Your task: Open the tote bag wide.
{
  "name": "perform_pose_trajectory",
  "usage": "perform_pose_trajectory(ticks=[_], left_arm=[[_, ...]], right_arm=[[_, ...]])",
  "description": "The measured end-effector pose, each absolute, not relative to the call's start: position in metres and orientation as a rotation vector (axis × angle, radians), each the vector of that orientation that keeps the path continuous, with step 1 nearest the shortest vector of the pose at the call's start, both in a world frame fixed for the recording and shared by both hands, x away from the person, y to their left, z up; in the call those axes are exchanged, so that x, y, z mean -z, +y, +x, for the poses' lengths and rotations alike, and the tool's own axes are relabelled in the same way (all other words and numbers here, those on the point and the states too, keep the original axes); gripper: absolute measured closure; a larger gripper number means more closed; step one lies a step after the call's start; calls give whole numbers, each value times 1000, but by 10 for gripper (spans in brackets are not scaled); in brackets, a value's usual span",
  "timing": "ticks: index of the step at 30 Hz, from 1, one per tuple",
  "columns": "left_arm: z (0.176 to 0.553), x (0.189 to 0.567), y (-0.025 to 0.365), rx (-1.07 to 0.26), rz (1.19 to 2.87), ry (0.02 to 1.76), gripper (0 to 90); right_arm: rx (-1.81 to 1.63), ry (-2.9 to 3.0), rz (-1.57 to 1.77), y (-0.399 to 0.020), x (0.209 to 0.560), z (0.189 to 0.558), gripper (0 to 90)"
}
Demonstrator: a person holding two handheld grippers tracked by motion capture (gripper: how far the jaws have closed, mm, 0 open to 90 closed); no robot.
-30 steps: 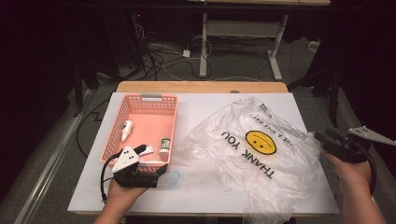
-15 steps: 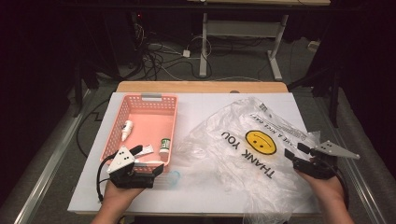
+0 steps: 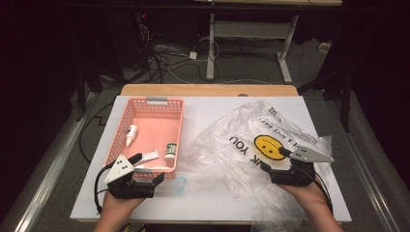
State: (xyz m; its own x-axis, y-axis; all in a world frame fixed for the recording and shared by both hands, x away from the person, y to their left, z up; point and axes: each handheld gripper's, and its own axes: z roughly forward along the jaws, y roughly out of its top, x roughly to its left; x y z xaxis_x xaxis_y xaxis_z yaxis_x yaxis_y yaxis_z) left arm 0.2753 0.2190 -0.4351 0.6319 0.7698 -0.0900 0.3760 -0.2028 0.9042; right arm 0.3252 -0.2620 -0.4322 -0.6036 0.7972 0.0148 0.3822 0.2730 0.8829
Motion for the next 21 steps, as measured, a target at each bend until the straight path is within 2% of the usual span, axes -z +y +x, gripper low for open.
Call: perform_pose_trajectory(ticks=[3, 4, 9, 11, 13, 16, 17, 18, 20, 21], left_arm=[[275, 436, 221, -480, 1816, 925, 0], [275, 436, 221, -477, 1815, 924, 0], [275, 438, 223, -469, 1808, 934, 0], [274, 439, 224, -466, 1805, 944, 0], [273, 439, 226, -469, 1807, 952, 0], [270, 436, 228, -482, 1788, 962, 0], [270, 436, 228, -487, 1787, 962, 0], [270, 435, 227, -490, 1789, 961, 0], [270, 436, 225, -489, 1796, 960, 0], [271, 436, 224, -486, 1801, 962, 0]], right_arm=[[-1295, 2133, 1033, -247, 430, 331, 7], [-1284, 2147, 1018, -242, 430, 334, 0], [-1295, 2191, 998, -229, 427, 340, 7], [-1302, 2206, 968, -223, 429, 337, 68], [-1295, 2272, 932, -215, 433, 335, 84], [-1291, 2329, 859, -204, 435, 326, 204], [-1298, 2366, 834, -199, 438, 319, 330], [-1298, 2366, 834, -199, 438, 319, 330], [-1305, 2395, 818, -199, 440, 312, 445], [-1291, 2433, 807, -198, 445, 308, 567]])
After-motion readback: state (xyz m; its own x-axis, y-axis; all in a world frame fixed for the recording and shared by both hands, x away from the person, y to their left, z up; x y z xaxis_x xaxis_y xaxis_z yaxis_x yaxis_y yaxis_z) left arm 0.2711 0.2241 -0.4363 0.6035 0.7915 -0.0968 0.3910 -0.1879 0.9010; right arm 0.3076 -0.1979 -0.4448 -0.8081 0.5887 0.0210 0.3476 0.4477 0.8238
